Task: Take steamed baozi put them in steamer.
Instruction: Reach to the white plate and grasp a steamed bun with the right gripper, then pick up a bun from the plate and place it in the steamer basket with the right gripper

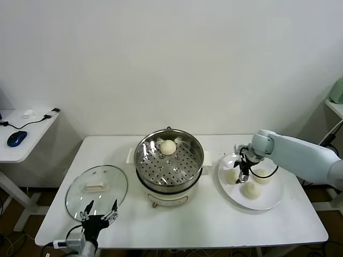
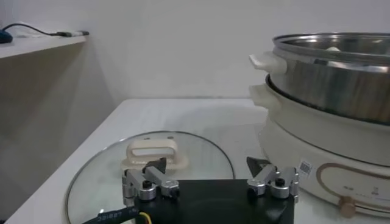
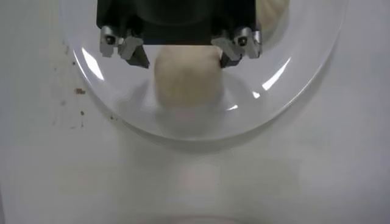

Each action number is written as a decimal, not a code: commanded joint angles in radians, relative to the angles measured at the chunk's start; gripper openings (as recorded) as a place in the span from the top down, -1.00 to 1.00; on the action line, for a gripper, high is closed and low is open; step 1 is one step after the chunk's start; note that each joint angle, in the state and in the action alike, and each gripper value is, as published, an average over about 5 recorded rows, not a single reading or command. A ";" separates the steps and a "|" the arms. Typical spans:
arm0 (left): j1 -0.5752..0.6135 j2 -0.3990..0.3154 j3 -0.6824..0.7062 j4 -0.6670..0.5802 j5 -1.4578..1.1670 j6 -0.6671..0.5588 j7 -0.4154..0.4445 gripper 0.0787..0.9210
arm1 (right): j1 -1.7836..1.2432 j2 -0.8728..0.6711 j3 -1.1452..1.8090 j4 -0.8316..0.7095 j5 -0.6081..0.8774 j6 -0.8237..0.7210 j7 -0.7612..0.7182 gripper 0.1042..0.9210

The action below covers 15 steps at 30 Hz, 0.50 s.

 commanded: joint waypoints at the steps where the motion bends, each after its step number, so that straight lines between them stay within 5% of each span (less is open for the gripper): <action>1: 0.002 -0.002 0.002 -0.005 0.000 0.000 0.000 -0.77 | -0.037 0.013 0.042 -0.013 -0.010 0.004 -0.012 -0.49; 9: 0.019 -0.006 0.007 -0.033 0.002 0.002 0.000 -0.77 | 0.127 -0.048 -0.039 0.073 0.008 0.040 -0.089 -0.45; 15: 0.028 -0.007 0.012 -0.051 0.003 0.007 -0.001 -0.77 | 0.449 -0.051 -0.215 0.107 0.184 0.086 -0.179 -0.45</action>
